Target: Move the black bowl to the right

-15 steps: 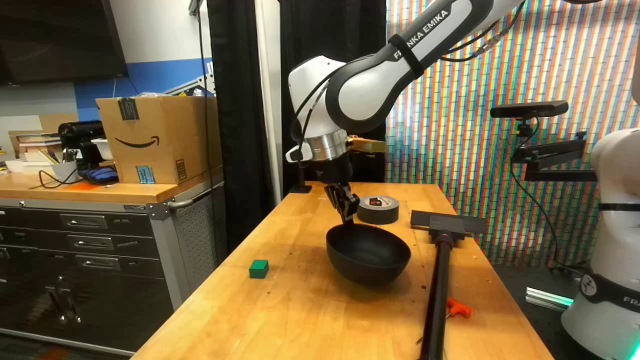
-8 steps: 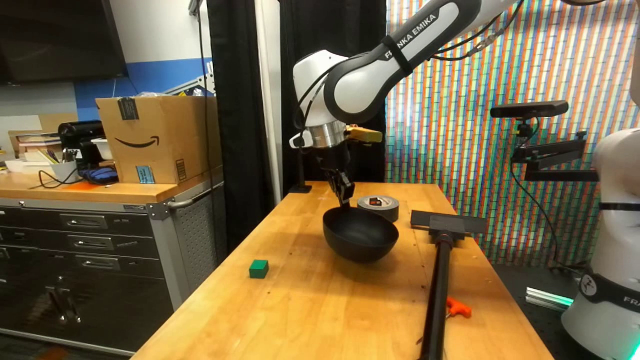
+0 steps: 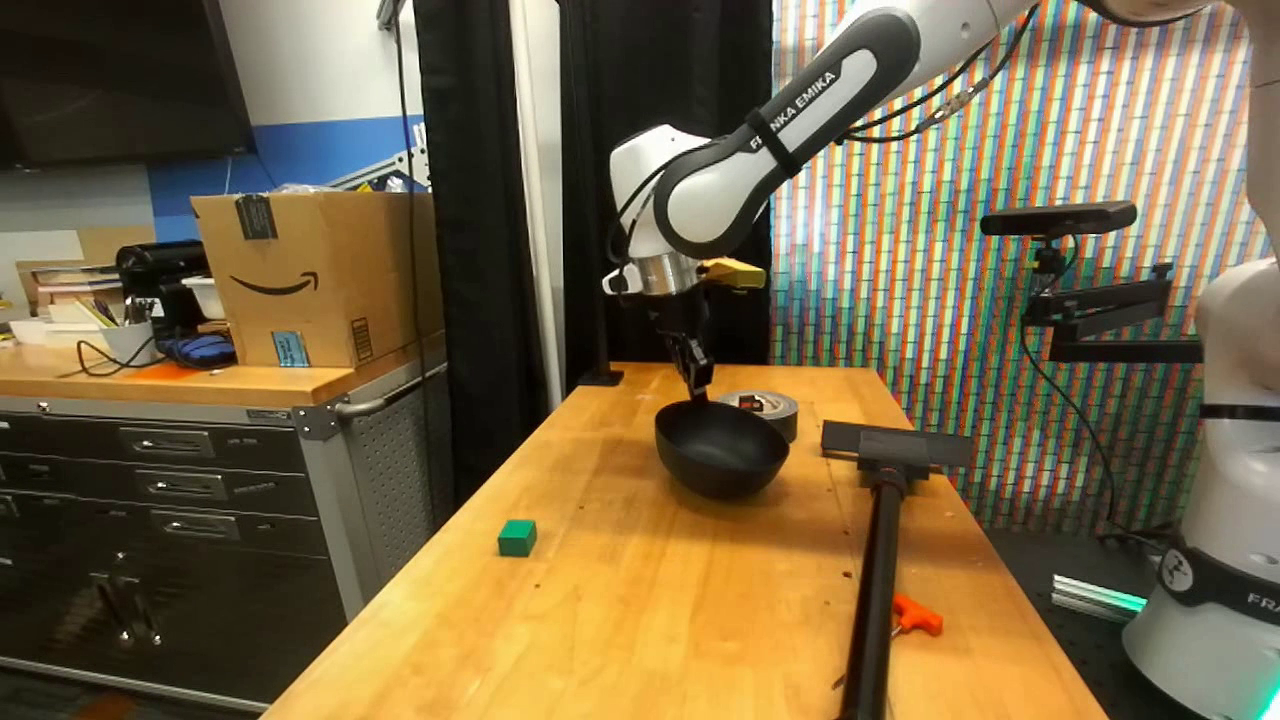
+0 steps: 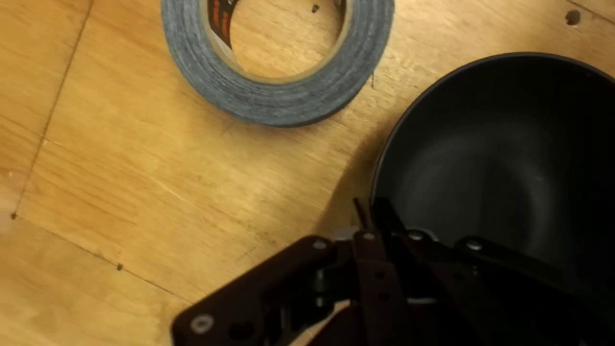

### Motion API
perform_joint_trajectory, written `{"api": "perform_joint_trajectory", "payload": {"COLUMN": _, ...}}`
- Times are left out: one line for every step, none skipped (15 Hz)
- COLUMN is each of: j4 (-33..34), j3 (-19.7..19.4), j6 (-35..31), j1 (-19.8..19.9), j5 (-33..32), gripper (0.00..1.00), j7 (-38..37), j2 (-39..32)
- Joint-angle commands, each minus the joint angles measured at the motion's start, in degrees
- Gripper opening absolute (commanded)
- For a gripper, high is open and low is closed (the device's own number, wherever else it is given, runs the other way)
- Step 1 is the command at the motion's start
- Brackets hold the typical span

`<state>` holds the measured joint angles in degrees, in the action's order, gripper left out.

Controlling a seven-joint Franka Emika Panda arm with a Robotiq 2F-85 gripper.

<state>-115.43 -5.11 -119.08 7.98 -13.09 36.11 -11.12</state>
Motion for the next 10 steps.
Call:
{"api": "perform_joint_trajectory", "payload": {"j4": 3.5, "j3": -1.0, "j6": -1.3, "j1": 1.9, "j5": -0.4, "gripper": 0.01, "j7": 1.9, "j2": -3.2}}
{"api": "perform_joint_trajectory", "payload": {"j4": 4.0, "j3": -1.2, "j6": -1.3, "j1": 2.3, "j5": -0.4, "gripper": 0.01, "j7": 2.2, "j2": -3.7}}
{"api": "perform_joint_trajectory", "payload": {"j4": 4.4, "j3": -1.3, "j6": -1.2, "j1": 2.7, "j5": -0.4, "gripper": 0.01, "j7": 2.3, "j2": -4.1}}
{"api": "perform_joint_trajectory", "payload": {"j4": 4.7, "j3": -1.4, "j6": -1.2, "j1": 3.0, "j5": -0.4, "gripper": 0.01, "j7": 2.3, "j2": -4.4}}
{"api": "perform_joint_trajectory", "payload": {"j4": 4.9, "j3": -1.3, "j6": -1.1, "j1": 3.1, "j5": -0.3, "gripper": 0.01, "j7": 2.3, "j2": -4.5}}
{"api": "perform_joint_trajectory", "payload": {"j4": 5.0, "j3": -1.3, "j6": -1.1, "j1": 3.3, "j5": -0.2, "gripper": 0.01, "j7": 2.3, "j2": -4.7}}
{"api": "perform_joint_trajectory", "payload": {"j4": 4.9, "j3": -1.2, "j6": -1.1, "j1": 3.3, "j5": -0.2, "gripper": 0.01, "j7": 2.3, "j2": -4.7}}
{"api": "perform_joint_trajectory", "payload": {"j4": 4.9, "j3": -1.2, "j6": -1.1, "j1": 3.3, "j5": -0.2, "gripper": 0.01, "j7": 2.2, "j2": -4.7}}
{"api": "perform_joint_trajectory", "payload": {"j4": 4.9, "j3": -1.2, "j6": -0.9, "j1": 3.2, "j5": -0.3, "gripper": 0.29, "j7": 2.1, "j2": -4.6}}
{"api": "perform_joint_trajectory", "payload": {"j4": 4.9, "j3": -1.2, "j6": -0.9, "j1": 3.2, "j5": -0.2, "gripper": 0.3, "j7": 2.1, "j2": -4.7}}
